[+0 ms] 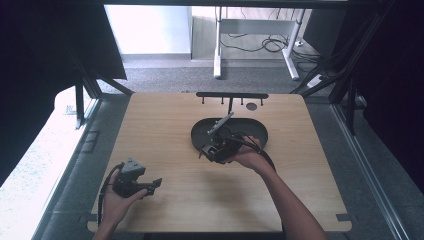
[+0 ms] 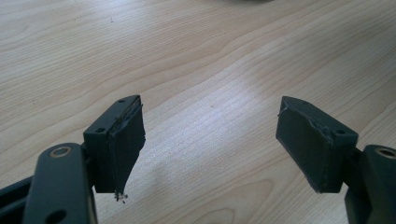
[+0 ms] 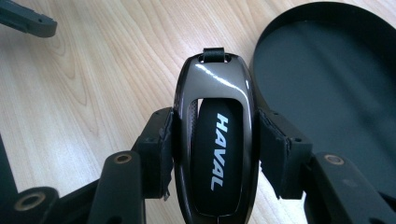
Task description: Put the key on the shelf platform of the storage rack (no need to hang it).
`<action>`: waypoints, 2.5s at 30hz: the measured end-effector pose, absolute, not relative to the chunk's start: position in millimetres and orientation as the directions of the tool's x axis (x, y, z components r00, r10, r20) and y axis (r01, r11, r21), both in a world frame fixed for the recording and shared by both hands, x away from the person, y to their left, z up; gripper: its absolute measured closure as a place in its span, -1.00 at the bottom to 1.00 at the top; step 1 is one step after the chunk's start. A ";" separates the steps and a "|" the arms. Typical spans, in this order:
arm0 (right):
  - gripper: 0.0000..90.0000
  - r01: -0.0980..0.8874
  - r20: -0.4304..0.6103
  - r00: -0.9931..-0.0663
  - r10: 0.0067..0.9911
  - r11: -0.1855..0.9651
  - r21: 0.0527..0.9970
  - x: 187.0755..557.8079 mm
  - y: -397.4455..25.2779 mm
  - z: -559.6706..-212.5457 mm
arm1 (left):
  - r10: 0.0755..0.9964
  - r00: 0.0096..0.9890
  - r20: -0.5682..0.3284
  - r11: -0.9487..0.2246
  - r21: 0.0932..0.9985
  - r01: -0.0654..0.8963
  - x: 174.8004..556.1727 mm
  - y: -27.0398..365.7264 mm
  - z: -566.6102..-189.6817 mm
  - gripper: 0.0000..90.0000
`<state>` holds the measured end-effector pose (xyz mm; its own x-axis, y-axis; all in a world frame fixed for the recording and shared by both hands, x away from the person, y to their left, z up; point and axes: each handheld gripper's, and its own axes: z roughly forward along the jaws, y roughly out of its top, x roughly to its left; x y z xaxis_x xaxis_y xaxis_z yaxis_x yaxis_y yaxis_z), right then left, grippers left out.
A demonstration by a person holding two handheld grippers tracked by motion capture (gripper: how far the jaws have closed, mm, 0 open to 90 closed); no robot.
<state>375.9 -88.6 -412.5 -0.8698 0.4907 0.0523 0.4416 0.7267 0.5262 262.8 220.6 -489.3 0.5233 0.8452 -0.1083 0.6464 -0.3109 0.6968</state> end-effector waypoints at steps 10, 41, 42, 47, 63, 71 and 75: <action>0.10 0.450 0.044 -0.863 0.504 0.724 0.523 386.5 -94.0 -407.6 | 0.846 0.522 -0.109 -0.307 0.700 0.645 262.9 221.8 -489.0 -0.47; 0.10 0.517 0.035 -0.811 0.584 0.689 0.507 427.9 -118.0 -413.7 | 0.848 0.517 -0.112 -0.305 0.696 0.651 263.0 222.9 -489.0 -0.47; 0.10 0.522 0.036 -0.808 0.588 0.686 0.506 429.2 -118.5 -414.5 | 0.848 0.518 -0.112 -0.305 0.695 0.651 263.1 223.0 -489.1 -0.47; 0.10 0.529 0.036 -0.802 0.597 0.681 0.506 435.8 -120.3 -419.1 | 0.846 0.521 -0.110 -0.310 0.694 0.650 263.4 222.6 -489.5 -0.47; 0.10 0.536 -0.005 -0.796 0.605 0.708 0.460 451.3 -115.5 -440.1 | 0.848 0.518 -0.114 -0.307 0.692 0.653 263.9 223.7 -490.1 -0.47; 0.10 0.542 -0.023 -0.788 0.615 0.711 0.448 459.1 -118.0 -448.2 | 0.848 0.518 -0.112 -0.307 0.692 0.653 264.1 223.7 -490.4 -0.47; 0.10 0.548 -0.022 -0.787 0.617 0.714 0.435 462.4 -117.6 -453.6 | 0.847 0.520 -0.113 -0.310 0.691 0.654 264.0 223.4 -490.3 -0.47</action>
<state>462.4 -117.6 -453.6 -0.7868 0.6168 -0.0218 0.5480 0.7145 0.4349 264.0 223.4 -490.3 0.5202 0.8466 -0.1126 0.6536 -0.3098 0.6905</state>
